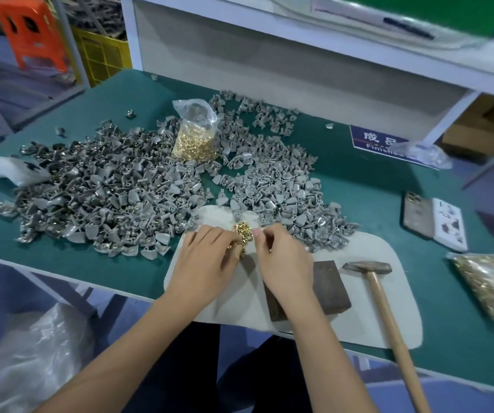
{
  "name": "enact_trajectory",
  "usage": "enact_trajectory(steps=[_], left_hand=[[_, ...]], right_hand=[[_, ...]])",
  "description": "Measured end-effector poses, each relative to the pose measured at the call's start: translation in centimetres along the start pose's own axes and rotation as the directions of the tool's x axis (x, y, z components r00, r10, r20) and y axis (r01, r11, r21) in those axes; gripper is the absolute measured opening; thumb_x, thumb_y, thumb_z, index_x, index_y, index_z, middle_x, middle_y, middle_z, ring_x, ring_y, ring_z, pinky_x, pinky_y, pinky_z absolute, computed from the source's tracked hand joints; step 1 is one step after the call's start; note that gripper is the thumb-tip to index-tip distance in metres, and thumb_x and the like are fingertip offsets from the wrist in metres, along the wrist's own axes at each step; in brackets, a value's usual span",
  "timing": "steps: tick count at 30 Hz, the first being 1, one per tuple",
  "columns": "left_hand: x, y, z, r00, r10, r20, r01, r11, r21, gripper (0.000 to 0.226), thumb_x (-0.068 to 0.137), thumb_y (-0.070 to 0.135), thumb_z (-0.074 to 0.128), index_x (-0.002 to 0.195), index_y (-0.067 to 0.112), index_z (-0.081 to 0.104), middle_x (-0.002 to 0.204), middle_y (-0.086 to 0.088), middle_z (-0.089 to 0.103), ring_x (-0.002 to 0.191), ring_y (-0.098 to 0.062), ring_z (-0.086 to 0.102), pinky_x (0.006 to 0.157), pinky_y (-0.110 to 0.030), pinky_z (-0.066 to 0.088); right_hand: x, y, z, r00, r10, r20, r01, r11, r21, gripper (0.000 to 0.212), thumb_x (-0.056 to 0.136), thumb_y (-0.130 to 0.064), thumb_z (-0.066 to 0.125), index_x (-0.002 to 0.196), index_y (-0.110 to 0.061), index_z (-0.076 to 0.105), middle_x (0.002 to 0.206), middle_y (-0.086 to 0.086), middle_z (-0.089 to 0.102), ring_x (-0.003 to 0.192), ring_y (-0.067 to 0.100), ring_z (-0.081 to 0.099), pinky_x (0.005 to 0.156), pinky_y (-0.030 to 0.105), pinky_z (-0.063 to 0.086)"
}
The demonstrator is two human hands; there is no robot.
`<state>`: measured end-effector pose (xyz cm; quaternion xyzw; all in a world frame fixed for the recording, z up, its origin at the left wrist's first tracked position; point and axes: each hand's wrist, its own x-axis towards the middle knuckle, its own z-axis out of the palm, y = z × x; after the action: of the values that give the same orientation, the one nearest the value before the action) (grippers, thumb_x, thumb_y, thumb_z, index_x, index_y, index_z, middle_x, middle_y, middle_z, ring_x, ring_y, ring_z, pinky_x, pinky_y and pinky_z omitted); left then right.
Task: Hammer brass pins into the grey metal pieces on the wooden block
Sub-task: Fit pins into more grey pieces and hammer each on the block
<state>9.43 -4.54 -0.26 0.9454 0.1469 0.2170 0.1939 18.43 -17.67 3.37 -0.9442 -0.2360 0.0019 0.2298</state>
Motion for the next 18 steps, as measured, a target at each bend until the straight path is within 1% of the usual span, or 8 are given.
enact_trajectory(steps=[2,4,6,10,12,14,16,18], left_hand=[[0.2,0.2,-0.2,0.999,-0.032,-0.027,0.031,0.999,-0.026,0.019,0.1,0.039,0.053,0.114,0.03,0.063,0.106,0.016,0.062,0.104,-0.013,0.053,0.091,-0.036,0.041],[1.0,0.4,-0.5,0.993,-0.088,-0.08,0.083,0.994,-0.074,0.021,0.101,0.038,0.052,0.114,0.028,0.064,0.11,0.013,0.064,0.108,-0.014,0.055,0.093,-0.034,0.04],[2.5,0.5,-0.8,0.988,-0.131,-0.076,0.127,0.99,-0.054,0.027,0.102,0.04,0.049,0.119,0.025,0.063,0.117,0.009,0.063,0.115,-0.016,0.053,0.095,-0.036,0.038],[5.8,0.3,-0.9,0.983,-0.18,0.027,0.18,0.984,-0.004,0.042,0.103,0.047,0.039,0.132,0.021,0.055,0.129,0.001,0.06,0.126,-0.021,0.046,0.106,-0.04,0.035],[7.1,0.2,-0.8,0.983,-0.179,0.037,0.18,0.983,-0.027,0.046,0.103,0.048,0.038,0.135,0.02,0.053,0.132,-0.001,0.059,0.128,-0.021,0.046,0.109,-0.041,0.035],[8.2,0.1,-0.6,0.982,-0.181,0.049,0.182,0.983,-0.014,0.051,0.103,0.05,0.036,0.139,0.017,0.051,0.135,-0.003,0.058,0.13,-0.022,0.046,0.11,-0.043,0.034],[9.4,-0.2,-0.3,0.979,-0.191,0.065,0.188,0.981,0.05,0.055,0.104,0.052,0.032,0.14,0.013,0.048,0.136,-0.006,0.057,0.131,-0.024,0.046,0.111,-0.044,0.034],[10.8,-0.8,-0.1,0.97,-0.228,0.084,0.217,0.968,0.123,0.059,0.104,0.052,0.029,0.141,0.009,0.046,0.138,-0.011,0.055,0.132,-0.027,0.045,0.111,-0.045,0.034]], right_hand=[[-0.2,0.0,-0.2,1.0,-0.01,-0.007,0.01,1.0,0.003,0.029,0.105,-0.052,0.041,0.096,-0.03,0.056,0.071,-0.012,0.06,0.061,0.003,0.057,0.056,0.026,0.038],[-0.3,0.1,-0.3,1.0,-0.016,-0.01,0.016,1.0,0.006,0.029,0.105,-0.053,0.04,0.096,-0.029,0.056,0.072,-0.012,0.061,0.065,0.007,0.059,0.063,0.031,0.046],[-0.2,0.2,-0.3,1.0,-0.025,-0.01,0.025,1.0,0.011,0.029,0.105,-0.053,0.04,0.096,-0.03,0.055,0.072,-0.012,0.061,0.064,0.008,0.059,0.065,0.032,0.049],[-0.2,0.4,-0.1,0.998,-0.054,-0.018,0.054,0.998,-0.019,0.028,0.104,-0.053,0.042,0.093,-0.03,0.054,0.07,-0.012,0.059,0.062,0.008,0.057,0.056,0.03,0.041],[0.0,0.6,0.0,0.998,-0.058,-0.014,0.058,0.998,-0.02,0.026,0.104,-0.052,0.043,0.092,-0.032,0.054,0.068,-0.014,0.057,0.059,0.002,0.053,0.052,0.025,0.034],[0.6,0.6,0.1,0.999,-0.042,-0.001,0.042,0.996,0.077,0.024,0.104,-0.05,0.045,0.094,-0.031,0.057,0.07,-0.014,0.059,0.061,-0.001,0.053,0.052,0.025,0.034],[1.7,0.4,0.1,0.999,-0.035,0.012,0.032,0.975,0.221,0.025,0.104,-0.046,0.047,0.094,-0.027,0.06,0.073,-0.011,0.062,0.065,0.006,0.058,0.056,0.031,0.041],[3.1,0.0,0.0,0.999,-0.054,0.007,0.05,0.96,0.277,0.026,0.103,-0.045,0.049,0.092,-0.025,0.061,0.074,-0.008,0.063,0.068,0.01,0.06,0.061,0.036,0.047]])
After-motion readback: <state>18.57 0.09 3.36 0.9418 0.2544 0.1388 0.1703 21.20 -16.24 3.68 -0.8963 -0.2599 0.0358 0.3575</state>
